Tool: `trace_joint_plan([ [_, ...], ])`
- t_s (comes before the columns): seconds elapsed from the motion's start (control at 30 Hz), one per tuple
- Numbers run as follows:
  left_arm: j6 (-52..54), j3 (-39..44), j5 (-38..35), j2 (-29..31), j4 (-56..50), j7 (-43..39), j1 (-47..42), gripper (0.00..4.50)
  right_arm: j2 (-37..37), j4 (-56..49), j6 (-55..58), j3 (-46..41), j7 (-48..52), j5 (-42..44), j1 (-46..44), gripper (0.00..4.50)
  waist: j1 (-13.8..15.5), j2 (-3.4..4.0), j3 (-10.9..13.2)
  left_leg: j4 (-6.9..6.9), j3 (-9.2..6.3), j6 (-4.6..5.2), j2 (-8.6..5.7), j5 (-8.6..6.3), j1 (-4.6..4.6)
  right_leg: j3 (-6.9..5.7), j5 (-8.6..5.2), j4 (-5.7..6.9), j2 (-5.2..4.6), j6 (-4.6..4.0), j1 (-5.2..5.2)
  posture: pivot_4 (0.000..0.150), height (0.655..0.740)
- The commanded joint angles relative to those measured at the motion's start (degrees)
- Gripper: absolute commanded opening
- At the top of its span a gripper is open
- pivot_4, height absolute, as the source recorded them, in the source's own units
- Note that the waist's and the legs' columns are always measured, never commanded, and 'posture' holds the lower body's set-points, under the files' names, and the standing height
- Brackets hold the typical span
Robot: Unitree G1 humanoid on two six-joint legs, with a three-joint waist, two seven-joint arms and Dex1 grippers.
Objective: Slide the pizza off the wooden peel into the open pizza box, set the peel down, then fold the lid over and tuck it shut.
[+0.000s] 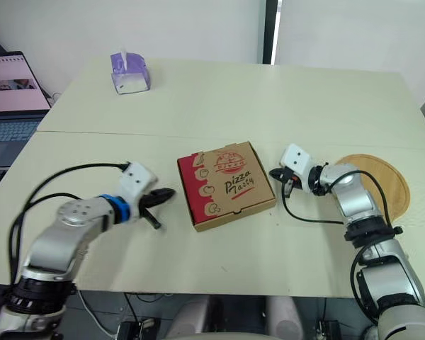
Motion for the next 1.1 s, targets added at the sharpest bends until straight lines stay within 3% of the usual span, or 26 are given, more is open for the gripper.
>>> trace_joint_plan([
  [0.03,-0.21,-1.78,0.1,-1.63,0.31,-0.21,-4.74,0.0,-1.35,-11.46,5.19,-1.06,1.15,2.69,4.2,0.05,-0.03,0.01,0.0,0.0,0.01,0.0,0.0,0.0,0.0,0.01,0.0,0.02,0.0,0.0,-0.01,0.15,0.74],
  [0.23,-1.38,-6.91,0.47,-2.58,3.01,-4.69,-8.74,0.0,-4.66,-27.74,16.38,-2.68,1.4,6.72,13.48,0.05,0.03,0.0,0.0,0.0,-0.02,0.01,-0.01,0.0,0.01,-0.02,0.0,0.0,0.0,0.0,0.02,0.15,0.74],
  [0.37,-0.78,-8.7,-0.11,-3.03,3.67,-7.3,-9.86,0.0,-6.24,-33.08,19.94,-4.41,-0.17,7.2,17.04,0.05,-0.08,0.0,-0.01,0.0,-0.03,0.01,-0.01,0.0,0.02,-0.03,-0.01,-0.01,0.01,0.01,0.02,0.15,0.74],
  [1.1,-3.33,-7.5,1.86,-2.03,6.56,-9.27,-10.49,0.0,-7.8,-27.21,16.64,-5.5,-0.59,5.56,15.48,0.05,-0.25,-0.01,-0.01,0.03,-0.03,0.0,-0.03,0.0,0.09,-0.02,-0.01,0.01,0.01,0.01,0.1,0.15,0.74],
])
